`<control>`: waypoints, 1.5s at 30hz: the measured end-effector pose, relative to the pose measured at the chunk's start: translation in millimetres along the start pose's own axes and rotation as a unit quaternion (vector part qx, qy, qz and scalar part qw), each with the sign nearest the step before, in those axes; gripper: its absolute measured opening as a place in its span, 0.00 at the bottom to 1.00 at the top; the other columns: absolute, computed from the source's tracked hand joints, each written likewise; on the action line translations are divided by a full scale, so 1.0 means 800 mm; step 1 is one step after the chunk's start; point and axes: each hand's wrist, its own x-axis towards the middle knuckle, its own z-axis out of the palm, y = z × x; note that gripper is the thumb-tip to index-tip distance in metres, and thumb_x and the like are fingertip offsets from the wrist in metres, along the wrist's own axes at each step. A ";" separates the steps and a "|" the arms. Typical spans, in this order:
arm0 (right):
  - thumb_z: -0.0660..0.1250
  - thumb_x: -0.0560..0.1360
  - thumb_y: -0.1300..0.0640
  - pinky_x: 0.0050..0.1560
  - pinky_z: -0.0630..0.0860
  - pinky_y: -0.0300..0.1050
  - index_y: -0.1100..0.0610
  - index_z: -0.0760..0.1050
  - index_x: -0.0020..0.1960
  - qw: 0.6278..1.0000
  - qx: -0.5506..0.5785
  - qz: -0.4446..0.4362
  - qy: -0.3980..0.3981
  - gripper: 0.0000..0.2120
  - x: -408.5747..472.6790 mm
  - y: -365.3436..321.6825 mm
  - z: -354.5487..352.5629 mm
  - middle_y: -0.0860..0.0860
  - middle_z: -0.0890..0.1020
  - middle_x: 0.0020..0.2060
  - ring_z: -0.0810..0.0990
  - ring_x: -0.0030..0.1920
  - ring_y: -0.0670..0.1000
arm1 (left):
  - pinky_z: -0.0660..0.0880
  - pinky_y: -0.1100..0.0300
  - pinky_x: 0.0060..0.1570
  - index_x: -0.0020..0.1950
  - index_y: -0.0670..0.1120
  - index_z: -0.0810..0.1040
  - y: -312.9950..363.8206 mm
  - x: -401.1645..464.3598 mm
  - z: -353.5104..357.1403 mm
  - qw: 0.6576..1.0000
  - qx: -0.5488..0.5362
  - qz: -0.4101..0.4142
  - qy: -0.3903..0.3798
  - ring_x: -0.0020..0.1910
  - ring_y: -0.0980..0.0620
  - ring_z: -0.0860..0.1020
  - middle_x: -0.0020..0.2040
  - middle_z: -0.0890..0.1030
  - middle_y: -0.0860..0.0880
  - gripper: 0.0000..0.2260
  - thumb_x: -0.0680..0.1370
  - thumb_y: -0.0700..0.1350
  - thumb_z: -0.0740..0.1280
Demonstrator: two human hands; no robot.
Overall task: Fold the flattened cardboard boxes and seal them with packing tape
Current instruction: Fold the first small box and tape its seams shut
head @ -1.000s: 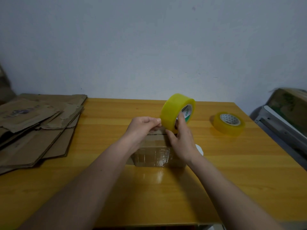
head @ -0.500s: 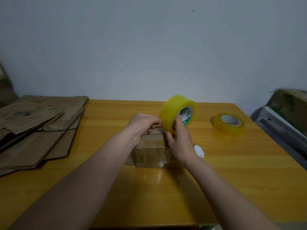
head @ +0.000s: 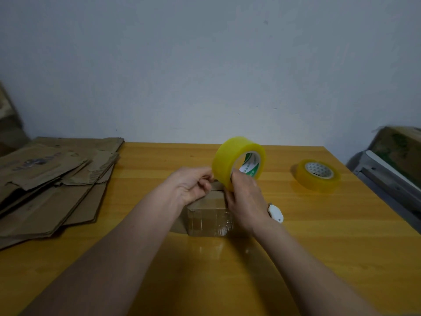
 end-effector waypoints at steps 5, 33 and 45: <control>0.66 0.77 0.56 0.50 0.65 0.44 0.57 0.70 0.54 0.999 -0.007 -0.037 0.000 0.08 -0.003 0.001 -0.002 0.53 0.76 0.49 0.72 0.51 0.54 | 0.75 0.65 0.23 0.39 0.37 0.71 -0.004 -0.007 -0.006 0.998 -0.053 -0.044 -0.011 0.31 0.54 0.67 0.35 0.72 0.42 0.08 0.76 0.28 0.62; 0.66 0.75 0.62 0.48 0.74 0.49 0.54 0.77 0.49 0.894 0.316 0.290 0.132 0.06 0.031 0.002 -0.018 0.49 0.80 0.41 0.78 0.46 0.53 | 0.80 0.57 0.26 0.50 0.32 0.75 -0.013 -0.004 -0.017 0.997 0.050 0.043 0.041 0.27 0.46 0.81 0.39 0.79 0.35 0.05 0.75 0.28 0.66; 0.68 0.75 0.64 0.49 0.70 0.40 0.57 0.73 0.64 0.909 0.325 0.231 0.120 0.18 0.024 0.008 -0.013 0.49 0.78 0.49 0.78 0.53 0.52 | 0.80 0.62 0.30 0.52 0.33 0.77 -0.009 -0.010 -0.024 0.995 0.082 0.050 0.020 0.37 0.47 0.80 0.42 0.80 0.38 0.07 0.75 0.28 0.66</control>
